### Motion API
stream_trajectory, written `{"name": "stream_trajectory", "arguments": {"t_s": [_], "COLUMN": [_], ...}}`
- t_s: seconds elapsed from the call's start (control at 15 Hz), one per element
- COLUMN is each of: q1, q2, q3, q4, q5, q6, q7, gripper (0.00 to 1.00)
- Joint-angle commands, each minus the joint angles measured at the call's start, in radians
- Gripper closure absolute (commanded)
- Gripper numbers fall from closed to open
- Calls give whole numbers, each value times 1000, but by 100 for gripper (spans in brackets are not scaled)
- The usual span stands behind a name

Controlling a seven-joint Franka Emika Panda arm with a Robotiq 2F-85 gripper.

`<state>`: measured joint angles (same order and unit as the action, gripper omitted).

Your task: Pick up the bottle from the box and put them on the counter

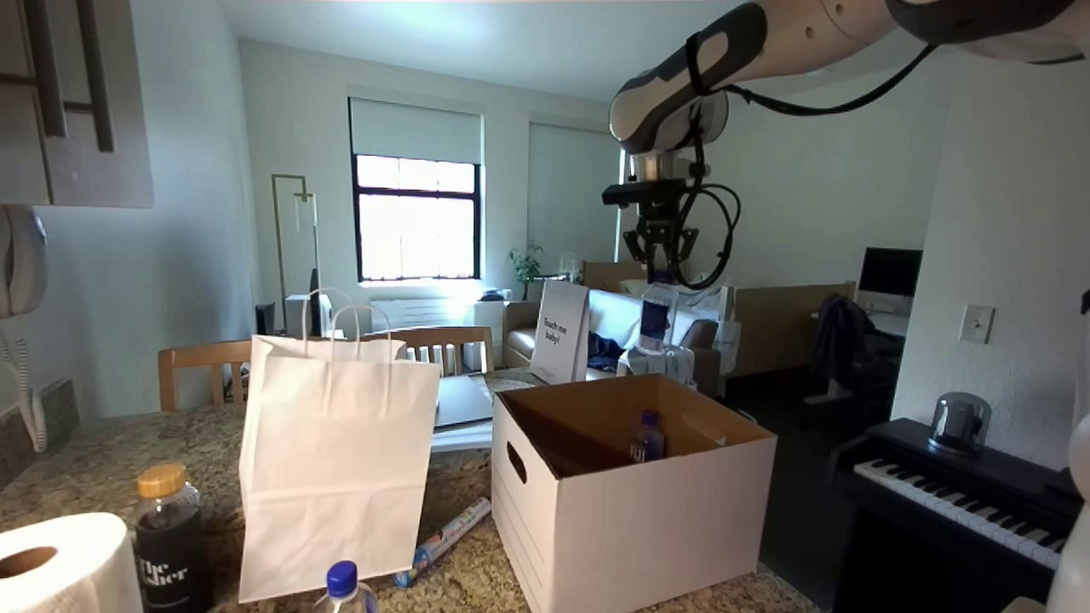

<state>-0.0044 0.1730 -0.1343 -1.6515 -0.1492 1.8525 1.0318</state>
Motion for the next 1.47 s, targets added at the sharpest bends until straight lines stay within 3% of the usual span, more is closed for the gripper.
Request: {"name": "stream_trajectory", "arguments": {"t_s": [0.0, 0.87, 1.2, 1.4], "q1": [45, 199, 280, 327], "q2": [-117, -327, -334, -393], "q3": [53, 342, 459, 491], "q4": [-133, -521, -566, -561], "q5": [-81, -346, -363, -291], "q6": [3, 76, 89, 106], "q7": [16, 112, 70, -57], "gripper": [85, 85, 85, 85]}}
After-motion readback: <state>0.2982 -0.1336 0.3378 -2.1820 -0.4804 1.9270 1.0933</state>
